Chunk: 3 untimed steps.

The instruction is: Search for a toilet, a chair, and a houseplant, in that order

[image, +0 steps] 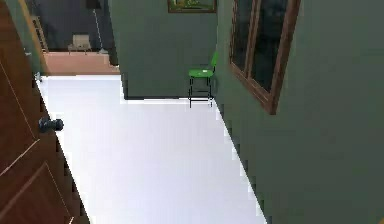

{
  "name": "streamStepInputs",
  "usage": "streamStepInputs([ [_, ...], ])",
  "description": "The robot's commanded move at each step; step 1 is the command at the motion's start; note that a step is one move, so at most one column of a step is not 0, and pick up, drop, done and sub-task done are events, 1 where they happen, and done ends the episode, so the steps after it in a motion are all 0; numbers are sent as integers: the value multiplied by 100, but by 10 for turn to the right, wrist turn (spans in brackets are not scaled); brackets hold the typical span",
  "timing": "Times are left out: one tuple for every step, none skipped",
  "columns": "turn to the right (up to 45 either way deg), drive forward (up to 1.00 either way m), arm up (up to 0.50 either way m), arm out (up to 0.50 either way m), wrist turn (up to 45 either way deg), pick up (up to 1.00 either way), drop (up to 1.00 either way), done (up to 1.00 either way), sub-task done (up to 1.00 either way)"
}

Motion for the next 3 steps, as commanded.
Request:
streamStepInputs([
  [450,0,0,0,0,0,0,0,0],
  [30,0,0,0,0,0,0,0,0],
  [-450,0,0,0,0,0,0,0,0],
])
